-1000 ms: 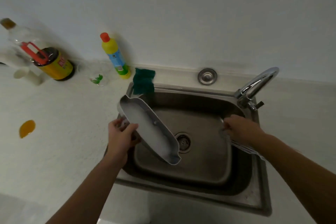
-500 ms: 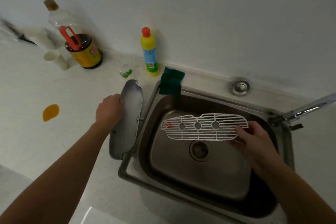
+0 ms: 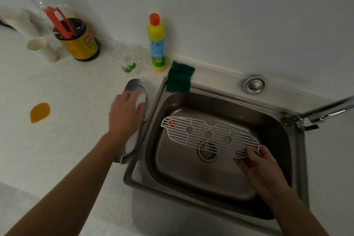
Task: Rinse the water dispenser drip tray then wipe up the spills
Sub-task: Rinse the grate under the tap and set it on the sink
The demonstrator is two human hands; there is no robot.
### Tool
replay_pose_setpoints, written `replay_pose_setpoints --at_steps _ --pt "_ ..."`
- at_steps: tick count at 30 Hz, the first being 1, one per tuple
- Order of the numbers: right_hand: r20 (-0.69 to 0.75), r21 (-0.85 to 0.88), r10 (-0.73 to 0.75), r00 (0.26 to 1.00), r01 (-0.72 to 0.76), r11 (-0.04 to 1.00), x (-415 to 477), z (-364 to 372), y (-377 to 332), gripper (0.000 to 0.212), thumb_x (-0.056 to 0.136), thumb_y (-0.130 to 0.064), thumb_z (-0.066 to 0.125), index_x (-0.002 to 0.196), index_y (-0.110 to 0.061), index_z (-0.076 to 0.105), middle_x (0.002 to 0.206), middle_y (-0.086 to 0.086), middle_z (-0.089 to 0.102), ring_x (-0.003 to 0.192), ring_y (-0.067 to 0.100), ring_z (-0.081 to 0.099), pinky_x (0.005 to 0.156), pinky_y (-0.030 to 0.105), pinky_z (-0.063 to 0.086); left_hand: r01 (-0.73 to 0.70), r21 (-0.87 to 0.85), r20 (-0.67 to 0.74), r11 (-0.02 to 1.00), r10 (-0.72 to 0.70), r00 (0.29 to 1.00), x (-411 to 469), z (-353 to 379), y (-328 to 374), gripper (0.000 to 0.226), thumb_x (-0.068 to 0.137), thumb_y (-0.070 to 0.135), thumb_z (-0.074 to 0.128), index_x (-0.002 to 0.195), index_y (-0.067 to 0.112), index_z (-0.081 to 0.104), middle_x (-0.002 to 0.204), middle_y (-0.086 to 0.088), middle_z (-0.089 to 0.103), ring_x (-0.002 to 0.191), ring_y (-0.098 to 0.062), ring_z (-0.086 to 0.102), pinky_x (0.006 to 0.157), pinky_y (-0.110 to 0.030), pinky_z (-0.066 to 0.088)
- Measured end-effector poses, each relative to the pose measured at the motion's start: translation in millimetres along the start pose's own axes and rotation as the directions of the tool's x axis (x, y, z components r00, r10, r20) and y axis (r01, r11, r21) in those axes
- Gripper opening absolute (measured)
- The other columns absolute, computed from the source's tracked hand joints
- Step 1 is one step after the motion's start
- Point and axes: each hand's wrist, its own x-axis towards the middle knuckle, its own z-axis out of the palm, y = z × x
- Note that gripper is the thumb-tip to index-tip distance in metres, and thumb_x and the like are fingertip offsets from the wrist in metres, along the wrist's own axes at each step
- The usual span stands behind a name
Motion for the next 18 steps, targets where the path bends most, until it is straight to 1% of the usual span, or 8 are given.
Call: replay_pose_setpoints --at_steps 1,3,5,8,10,13,15,18 --pt "-0.001 0.012 -0.002 1.0 0.002 1.0 -0.3 -5.4 -1.4 0.023 0.103 -0.002 0.052 0.092 -0.016 0.067 0.092 0.006 0.079 0.085 0.019 0.079 0.071 0.037 0.065 0.003 -0.163 0.049 0.987 0.005 0.999 -9.0 3.2 16.1 0.036 0.102 0.037 0.05 0.135 0.024 0.058 0.122 0.002 0.065 0.107 -0.016 0.063 0.091 -0.035 0.052" --pt "-0.006 0.028 -0.009 1.0 0.009 1.0 -1.3 -17.1 -6.6 0.027 0.102 -0.003 0.053 0.088 -0.017 0.071 0.094 0.007 0.079 0.087 0.02 0.079 0.072 0.037 0.064 0.123 -0.46 0.25 0.879 -0.005 0.968 -26.9 10.1 50.0 0.029 0.103 0.04 0.049 0.13 0.033 0.06 0.11 0.018 0.065 0.095 0.0 0.066 0.084 -0.021 0.05" --pt "-0.009 0.04 -0.02 1.0 0.021 0.999 -1.8 -30.1 -13.0 0.028 0.101 -0.004 0.054 0.086 -0.018 0.073 0.097 0.009 0.078 0.09 0.022 0.078 0.074 0.038 0.064 0.29 -0.661 0.436 0.693 0.039 0.899 -42.9 21.8 80.9 0.02 0.106 0.037 0.051 0.124 0.038 0.059 0.11 0.013 0.069 0.096 0.0 0.07 0.077 -0.022 0.057" --pt "-0.047 0.031 -0.03 0.998 0.032 0.999 0.9 -52.5 -22.7 0.025 0.101 -0.006 0.055 0.089 -0.018 0.074 0.103 0.012 0.077 0.094 0.024 0.078 0.074 0.039 0.064 0.535 -0.763 0.578 0.363 0.012 0.816 -60.6 40.6 119.6 0.021 0.108 0.028 0.051 0.124 0.034 0.064 0.11 0.002 0.075 0.098 -0.016 0.076 0.071 -0.033 0.064" --pt "-0.091 -0.024 -0.017 0.996 0.015 1.0 6.0 -69.4 -29.3 0.016 0.101 -0.008 0.056 0.101 -0.014 0.071 0.11 0.015 0.076 0.095 0.027 0.078 0.073 0.04 0.064 0.622 -0.753 0.628 0.214 -0.045 0.777 -66.1 50.5 138.4 0.023 0.107 0.022 0.053 0.123 0.031 0.067 0.106 0.0 0.078 0.093 -0.02 0.078 0.067 -0.036 0.064" --pt "-0.173 -0.255 -0.035 0.984 -0.01 0.967 16.8 -93.7 -50.4 0.017 0.103 -0.021 0.058 0.12 -0.017 0.06 0.116 0.014 0.074 0.096 0.029 0.079 0.075 0.047 0.065 0.675 -0.72 0.667 0.162 -0.106 0.737 -68.9 62.7 160.4 0.02 0.107 0.02 0.054 0.117 0.029 0.069 0.104 -0.004 0.079 0.09 -0.024 0.079 0.065 -0.038 0.064" --pt "-0.233 -0.398 -0.136 0.963 0.033 0.917 27.7 -104.1 -73.6 0.023 0.103 -0.024 0.059 0.125 -0.029 0.052 0.112 0.011 0.071 0.086 0.025 0.08 0.07 0.045 0.066 0.674 -0.718 0.661 0.175 -0.132 0.738 -68.6 66.8 171.5 0.018 0.107 0.019 0.054 0.116 0.027 0.068 0.102 -0.007 0.08 0.085 -0.023 0.08 0.061 -0.036 0.064" --pt "-0.215 -0.649 -0.331 0.919 0.119 0.751 54.3 -116.4 -107.6 0.047 0.1 -0.024 0.061 0.139 -0.039 0.04 0.104 0.006 0.069 0.083 0.029 0.077 0.075 0.052 0.065 0.664 -0.717 0.648 0.211 -0.149 0.747 -66.2 68.0 185.5 0.019 0.107 0.017 0.053 0.12 0.022 0.066 0.104 -0.009 0.078 0.085 -0.024 0.08 0.059 -0.035 0.063"
